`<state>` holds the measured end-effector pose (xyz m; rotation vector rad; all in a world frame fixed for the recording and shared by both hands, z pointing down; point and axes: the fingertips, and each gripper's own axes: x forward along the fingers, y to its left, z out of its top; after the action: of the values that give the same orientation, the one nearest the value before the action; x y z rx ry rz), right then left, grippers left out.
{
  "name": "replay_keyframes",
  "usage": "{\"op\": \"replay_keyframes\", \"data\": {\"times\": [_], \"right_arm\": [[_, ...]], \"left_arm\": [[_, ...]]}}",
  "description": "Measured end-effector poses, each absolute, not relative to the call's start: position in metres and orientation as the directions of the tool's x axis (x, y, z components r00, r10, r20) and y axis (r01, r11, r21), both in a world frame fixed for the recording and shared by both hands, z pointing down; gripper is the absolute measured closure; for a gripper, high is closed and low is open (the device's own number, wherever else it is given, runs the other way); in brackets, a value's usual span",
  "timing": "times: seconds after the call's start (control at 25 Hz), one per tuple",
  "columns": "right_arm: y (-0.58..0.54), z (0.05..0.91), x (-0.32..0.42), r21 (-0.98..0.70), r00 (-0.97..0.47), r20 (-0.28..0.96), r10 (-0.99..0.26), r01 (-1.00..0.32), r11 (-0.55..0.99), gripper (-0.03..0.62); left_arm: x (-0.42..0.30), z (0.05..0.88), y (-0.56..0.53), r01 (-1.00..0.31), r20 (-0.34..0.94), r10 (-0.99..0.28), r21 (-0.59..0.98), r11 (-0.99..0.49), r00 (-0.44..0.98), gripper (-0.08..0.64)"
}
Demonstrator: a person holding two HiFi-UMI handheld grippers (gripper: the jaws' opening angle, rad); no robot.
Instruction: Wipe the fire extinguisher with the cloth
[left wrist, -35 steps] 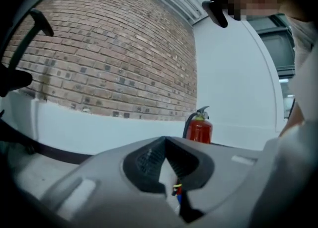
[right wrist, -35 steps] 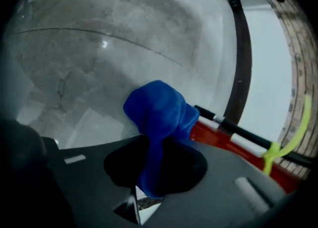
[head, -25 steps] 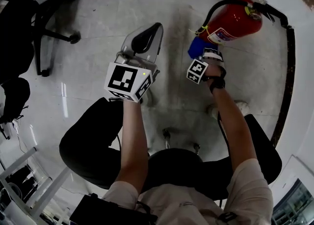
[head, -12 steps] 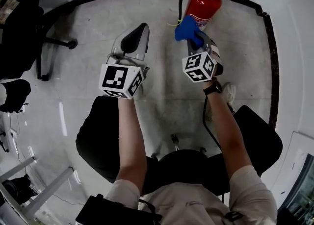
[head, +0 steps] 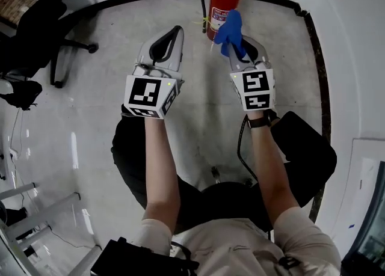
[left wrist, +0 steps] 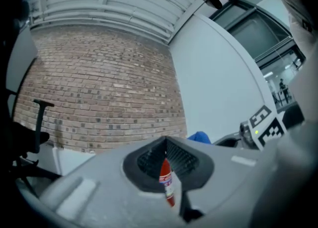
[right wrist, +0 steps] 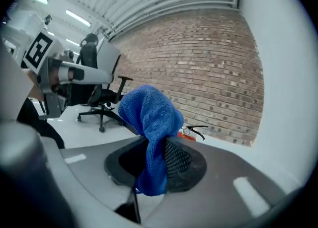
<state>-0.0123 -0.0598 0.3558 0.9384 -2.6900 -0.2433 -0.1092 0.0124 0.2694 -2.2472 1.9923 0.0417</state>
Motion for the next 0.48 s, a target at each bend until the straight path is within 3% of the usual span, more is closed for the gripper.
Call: {"op": "replay_keyframes", "data": {"times": [0.48], "right_arm": [[0.091, 0.284, 0.129, 0.104, -0.777, 0.108, -0.621, -0.612, 0.784, 0.511]], "left_arm": [[0.018, 0.228, 0.154, -0.999, -0.099, -0.994, 0.011, -0.038, 0.037, 0.558]]}}
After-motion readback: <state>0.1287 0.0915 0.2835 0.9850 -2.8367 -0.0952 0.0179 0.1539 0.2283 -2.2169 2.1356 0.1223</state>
